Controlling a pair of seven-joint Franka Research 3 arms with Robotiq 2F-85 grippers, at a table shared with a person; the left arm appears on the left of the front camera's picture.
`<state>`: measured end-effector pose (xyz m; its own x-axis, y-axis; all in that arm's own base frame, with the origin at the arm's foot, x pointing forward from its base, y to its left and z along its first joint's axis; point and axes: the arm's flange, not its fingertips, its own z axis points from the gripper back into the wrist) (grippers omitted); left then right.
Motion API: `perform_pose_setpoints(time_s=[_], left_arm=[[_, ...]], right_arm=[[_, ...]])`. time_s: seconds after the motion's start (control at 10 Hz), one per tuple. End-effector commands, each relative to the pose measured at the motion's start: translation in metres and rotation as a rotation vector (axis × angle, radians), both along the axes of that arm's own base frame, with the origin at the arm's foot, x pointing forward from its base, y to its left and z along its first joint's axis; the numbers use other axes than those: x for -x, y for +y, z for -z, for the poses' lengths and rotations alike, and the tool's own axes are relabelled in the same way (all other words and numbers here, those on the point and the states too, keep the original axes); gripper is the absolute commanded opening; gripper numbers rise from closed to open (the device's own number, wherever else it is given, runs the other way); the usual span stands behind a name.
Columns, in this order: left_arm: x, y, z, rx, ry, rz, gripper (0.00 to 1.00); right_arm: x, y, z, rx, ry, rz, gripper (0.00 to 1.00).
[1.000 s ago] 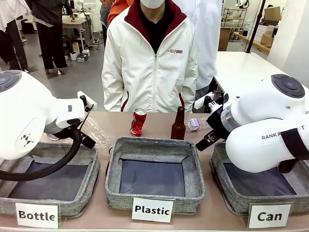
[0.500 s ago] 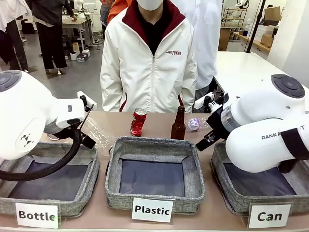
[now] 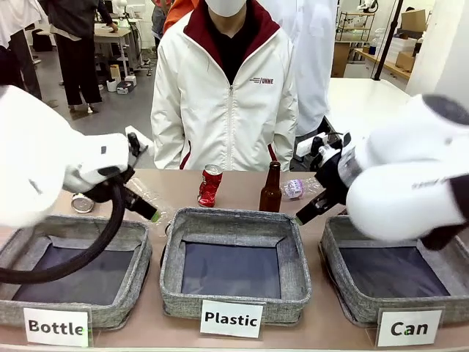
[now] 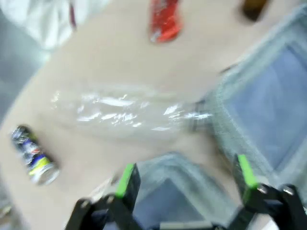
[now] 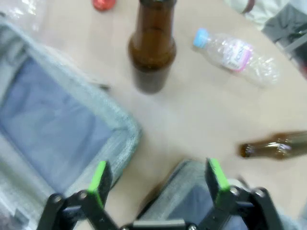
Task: Sort the can waste into the basket.
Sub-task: Pick up the can waste from the table and place it in the right Fabric basket.
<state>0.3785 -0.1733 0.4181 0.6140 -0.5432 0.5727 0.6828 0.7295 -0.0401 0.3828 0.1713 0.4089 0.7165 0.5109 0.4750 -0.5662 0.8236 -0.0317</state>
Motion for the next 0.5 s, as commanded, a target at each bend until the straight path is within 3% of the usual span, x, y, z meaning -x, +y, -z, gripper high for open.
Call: perform_pose_setpoints(time_s=[0.0,0.2,0.4], left_arm=[[0.025,0.053,-0.074,0.199,0.154,0.008,1.0],[0.053,0.12,-0.097,0.391,0.282,0.045,1.0],[0.059,0.221,-0.074,0.625,0.328,-0.095,1.0]], right_arm=[[0.021,-0.031,-0.088,-0.188,0.174,0.135,1.0],[0.063,-0.098,-0.133,-0.554,0.249,0.091,1.0],[0.092,-0.193,-0.118,-0.891,0.218,0.164,1.0]])
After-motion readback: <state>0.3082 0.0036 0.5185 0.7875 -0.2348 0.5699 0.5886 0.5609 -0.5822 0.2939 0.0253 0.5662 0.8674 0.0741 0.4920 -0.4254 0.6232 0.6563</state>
